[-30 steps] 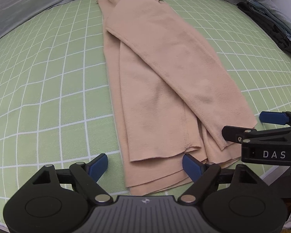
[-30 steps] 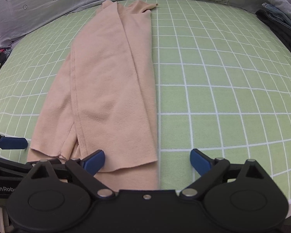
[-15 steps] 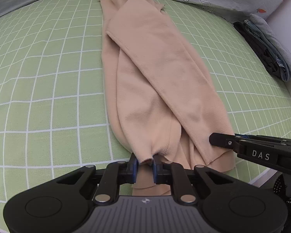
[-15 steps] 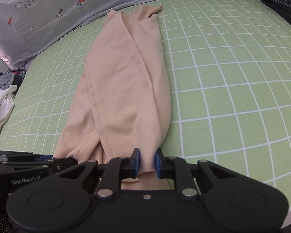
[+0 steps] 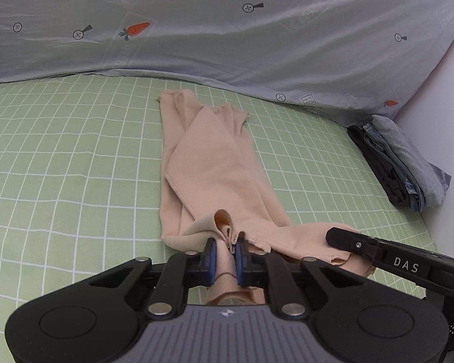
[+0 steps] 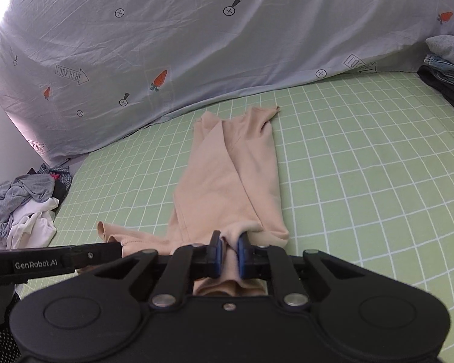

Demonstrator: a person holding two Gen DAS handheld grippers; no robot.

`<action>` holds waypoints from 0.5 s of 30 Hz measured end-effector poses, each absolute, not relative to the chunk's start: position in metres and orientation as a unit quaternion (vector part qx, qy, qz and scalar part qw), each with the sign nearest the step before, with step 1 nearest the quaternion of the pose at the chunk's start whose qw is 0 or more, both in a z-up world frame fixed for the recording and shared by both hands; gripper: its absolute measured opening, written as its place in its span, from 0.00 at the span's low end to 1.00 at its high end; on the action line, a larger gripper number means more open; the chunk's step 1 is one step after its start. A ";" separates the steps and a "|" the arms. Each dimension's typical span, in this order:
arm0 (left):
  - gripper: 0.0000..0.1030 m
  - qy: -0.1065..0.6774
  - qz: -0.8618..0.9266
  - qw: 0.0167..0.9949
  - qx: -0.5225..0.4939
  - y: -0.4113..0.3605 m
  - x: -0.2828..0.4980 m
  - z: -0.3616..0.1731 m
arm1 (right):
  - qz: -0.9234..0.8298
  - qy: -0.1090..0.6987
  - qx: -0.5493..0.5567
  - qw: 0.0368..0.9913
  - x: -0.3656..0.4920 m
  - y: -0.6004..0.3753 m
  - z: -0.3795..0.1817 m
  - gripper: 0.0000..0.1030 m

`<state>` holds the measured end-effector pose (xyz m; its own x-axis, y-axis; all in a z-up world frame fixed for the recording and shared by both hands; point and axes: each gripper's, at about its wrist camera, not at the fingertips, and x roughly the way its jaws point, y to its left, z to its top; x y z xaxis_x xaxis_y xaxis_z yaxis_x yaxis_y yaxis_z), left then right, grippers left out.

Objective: Fold clothes
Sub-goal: 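Pinch the hem end with both grippers and fold it toward the collar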

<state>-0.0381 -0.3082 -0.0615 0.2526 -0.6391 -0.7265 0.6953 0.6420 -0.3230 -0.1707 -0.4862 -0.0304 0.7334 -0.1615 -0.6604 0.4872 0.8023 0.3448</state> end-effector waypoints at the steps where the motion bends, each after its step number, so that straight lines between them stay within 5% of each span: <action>1: 0.13 0.437 -0.422 0.793 0.031 -0.310 -0.034 -0.057 | -0.183 0.311 0.255 0.897 -0.166 -0.490 -0.027 0.09; 15: 0.05 0.413 -0.416 0.810 0.021 -0.353 0.030 -0.051 | -0.175 0.289 0.243 0.909 -0.092 -0.542 -0.025 0.06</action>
<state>0.0298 -0.3534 -0.0511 0.3121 -0.6572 -0.6861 0.6915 0.6524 -0.3103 -0.0919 -0.5421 -0.0253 0.7714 -0.1775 -0.6110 0.4584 0.8211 0.3402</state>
